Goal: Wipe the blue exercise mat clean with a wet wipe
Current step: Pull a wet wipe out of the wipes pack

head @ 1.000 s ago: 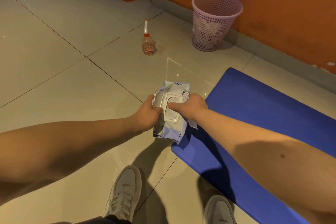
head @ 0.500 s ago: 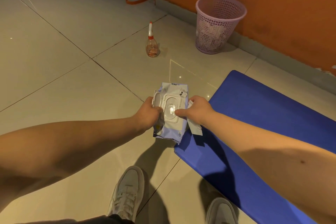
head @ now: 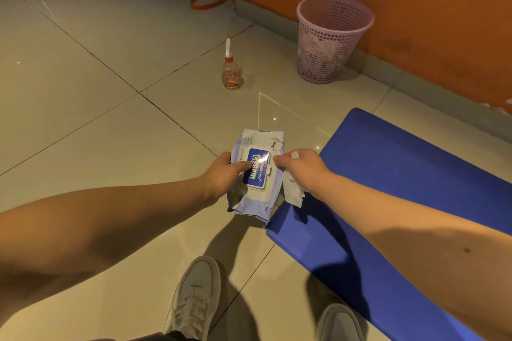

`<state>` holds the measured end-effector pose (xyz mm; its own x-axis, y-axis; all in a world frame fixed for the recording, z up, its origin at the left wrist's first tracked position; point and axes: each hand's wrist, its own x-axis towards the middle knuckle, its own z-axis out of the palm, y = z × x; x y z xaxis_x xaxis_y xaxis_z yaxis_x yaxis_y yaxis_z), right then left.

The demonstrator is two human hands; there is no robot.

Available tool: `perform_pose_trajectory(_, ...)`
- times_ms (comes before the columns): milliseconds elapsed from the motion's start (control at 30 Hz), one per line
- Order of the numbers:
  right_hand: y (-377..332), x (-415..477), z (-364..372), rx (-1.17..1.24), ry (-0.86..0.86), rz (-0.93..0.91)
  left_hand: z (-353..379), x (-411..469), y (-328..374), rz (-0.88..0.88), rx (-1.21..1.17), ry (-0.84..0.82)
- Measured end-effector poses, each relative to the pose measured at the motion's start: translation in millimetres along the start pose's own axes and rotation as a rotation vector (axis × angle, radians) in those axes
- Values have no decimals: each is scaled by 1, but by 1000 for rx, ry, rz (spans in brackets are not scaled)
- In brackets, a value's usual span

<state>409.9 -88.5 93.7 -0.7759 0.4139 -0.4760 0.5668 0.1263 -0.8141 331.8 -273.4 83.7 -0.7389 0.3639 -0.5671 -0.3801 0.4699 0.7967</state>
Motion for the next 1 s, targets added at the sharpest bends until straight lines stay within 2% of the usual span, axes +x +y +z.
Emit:
perform_pose_trajectory(133,5,1,8,36,-36,10,1,1,1,90,87,54)
perform_pose_trajectory(333,7,8,14,-33,71,42,8,4,4,155,122,55)
perform_pose_trajectory(500,7,11,17,-74,102,40,17,8,4,164,182,133)
perform_pose_trajectory(667,13,22,22,-75,90,88,14,21,7,136,283,110)
perform_pose_trajectory(867,25,48,40,-77,21,250,2,53,22,84,559,104)
perform_pose_trajectory(1000,32,71,66,-26,39,261,-7,84,16,33,613,127)
